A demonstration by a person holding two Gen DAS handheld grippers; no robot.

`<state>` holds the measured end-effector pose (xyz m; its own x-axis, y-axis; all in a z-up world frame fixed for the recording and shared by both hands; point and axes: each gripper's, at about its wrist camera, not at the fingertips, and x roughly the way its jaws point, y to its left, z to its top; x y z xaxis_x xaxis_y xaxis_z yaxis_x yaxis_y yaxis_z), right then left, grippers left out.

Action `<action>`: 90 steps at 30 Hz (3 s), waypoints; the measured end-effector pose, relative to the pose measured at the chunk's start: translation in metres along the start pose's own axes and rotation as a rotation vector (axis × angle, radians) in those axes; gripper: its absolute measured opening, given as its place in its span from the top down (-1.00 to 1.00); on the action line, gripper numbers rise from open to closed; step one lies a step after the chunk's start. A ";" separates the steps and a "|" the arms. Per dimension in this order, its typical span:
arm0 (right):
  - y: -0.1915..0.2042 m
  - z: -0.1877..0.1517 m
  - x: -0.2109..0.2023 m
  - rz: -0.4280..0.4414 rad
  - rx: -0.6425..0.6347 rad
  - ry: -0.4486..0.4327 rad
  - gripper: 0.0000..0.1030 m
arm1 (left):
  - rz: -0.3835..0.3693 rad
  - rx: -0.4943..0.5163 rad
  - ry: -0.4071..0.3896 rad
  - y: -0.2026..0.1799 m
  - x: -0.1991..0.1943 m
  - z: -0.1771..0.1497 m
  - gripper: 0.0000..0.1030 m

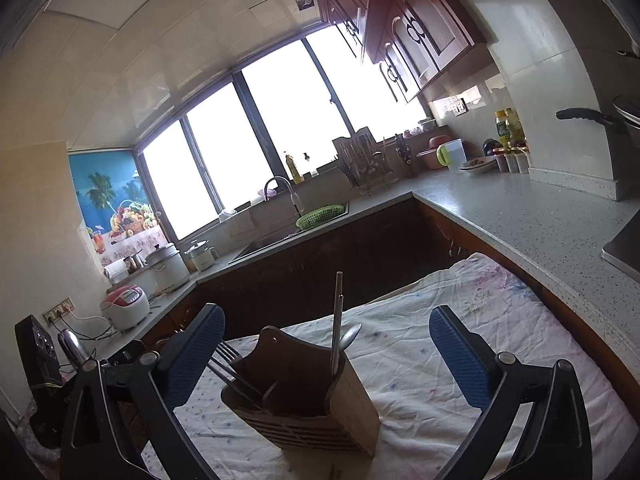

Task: Organize utensils
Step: 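Open both grippers to release the chopsticks in the holder, then move both open grippers back down to the remaining chopsticks, then grasp a wooden chopstick with the left gripper while the right gripper grasps a metal chopstick, then lift both chopsticks upright and lower them into the wooden holder slots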

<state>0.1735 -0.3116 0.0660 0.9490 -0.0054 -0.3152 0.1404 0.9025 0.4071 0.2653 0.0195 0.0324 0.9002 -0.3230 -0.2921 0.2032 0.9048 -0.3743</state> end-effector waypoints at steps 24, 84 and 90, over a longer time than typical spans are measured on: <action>-0.014 -0.103 -0.090 -0.037 0.066 0.188 -1.00 | 0.067 -0.024 0.189 -0.011 -0.120 -0.083 -0.57; 0.004 -0.190 0.030 -0.183 -0.248 0.641 0.84 | 0.079 0.189 0.631 -0.048 0.046 -0.124 0.93; 0.002 -0.168 0.009 -0.121 -0.161 0.587 0.90 | 0.023 0.102 0.584 -0.037 0.017 -0.105 0.93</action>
<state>0.1344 -0.2369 -0.0801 0.6090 0.0849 -0.7886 0.1496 0.9641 0.2193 0.2326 -0.0489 -0.0511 0.5497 -0.3765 -0.7457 0.2484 0.9260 -0.2844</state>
